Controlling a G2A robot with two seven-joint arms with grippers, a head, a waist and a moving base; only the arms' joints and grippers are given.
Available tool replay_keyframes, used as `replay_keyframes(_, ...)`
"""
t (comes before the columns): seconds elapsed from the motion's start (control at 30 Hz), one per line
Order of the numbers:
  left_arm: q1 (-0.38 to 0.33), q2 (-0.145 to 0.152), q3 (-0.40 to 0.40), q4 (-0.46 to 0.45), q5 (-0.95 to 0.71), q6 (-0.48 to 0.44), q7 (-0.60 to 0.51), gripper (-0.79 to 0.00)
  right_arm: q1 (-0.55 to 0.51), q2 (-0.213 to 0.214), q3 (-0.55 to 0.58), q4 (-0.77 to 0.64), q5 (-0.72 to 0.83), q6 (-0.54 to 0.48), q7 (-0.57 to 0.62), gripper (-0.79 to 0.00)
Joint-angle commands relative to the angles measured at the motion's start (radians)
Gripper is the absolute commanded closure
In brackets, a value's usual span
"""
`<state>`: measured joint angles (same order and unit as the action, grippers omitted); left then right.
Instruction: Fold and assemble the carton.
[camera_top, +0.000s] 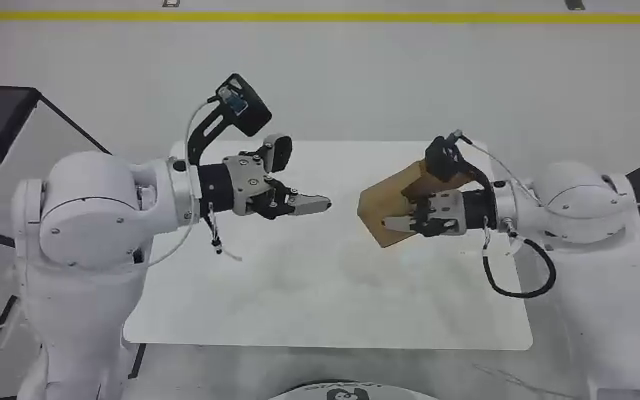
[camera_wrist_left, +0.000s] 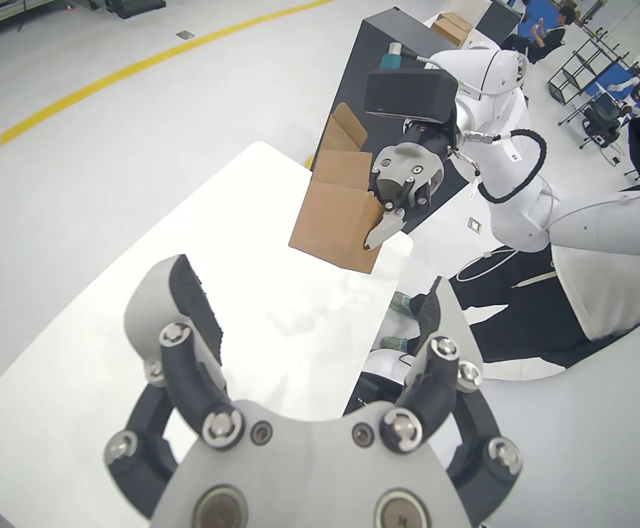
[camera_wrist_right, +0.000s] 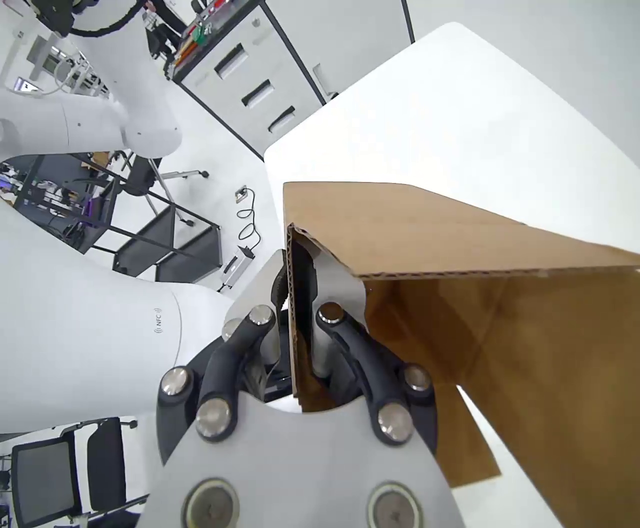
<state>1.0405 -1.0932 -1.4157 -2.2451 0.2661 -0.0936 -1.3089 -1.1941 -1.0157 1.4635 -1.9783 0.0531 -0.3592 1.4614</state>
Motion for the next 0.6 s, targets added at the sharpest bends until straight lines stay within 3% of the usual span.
replay_keyframes(0.0,0.011,0.003,-0.003,0.011,0.037,-0.018,0.008,-0.785,0.000,0.000,0.000,0.000,-0.001,0.000,0.000,0.000)
replay_keyframes(0.07,0.060,0.004,-0.003,0.042,0.034,-0.038,0.051,-0.785,-0.010,0.004,-0.009,-0.004,-0.078,0.003,0.002,0.000)
replay_keyframes(0.27,0.197,0.015,-0.063,0.130,0.036,-0.221,0.187,-0.785,0.014,0.023,-0.118,0.002,-0.305,-0.047,-0.047,0.000)
replay_keyframes(0.43,0.271,0.023,-0.086,0.212,0.089,-0.346,0.265,-0.785,0.089,0.041,-0.284,0.042,-0.464,-0.098,-0.099,0.000)
replay_keyframes(0.57,0.301,0.028,-0.090,0.258,0.123,-0.393,0.295,-0.785,0.172,0.051,-0.434,0.105,-0.573,-0.132,-0.133,0.000)
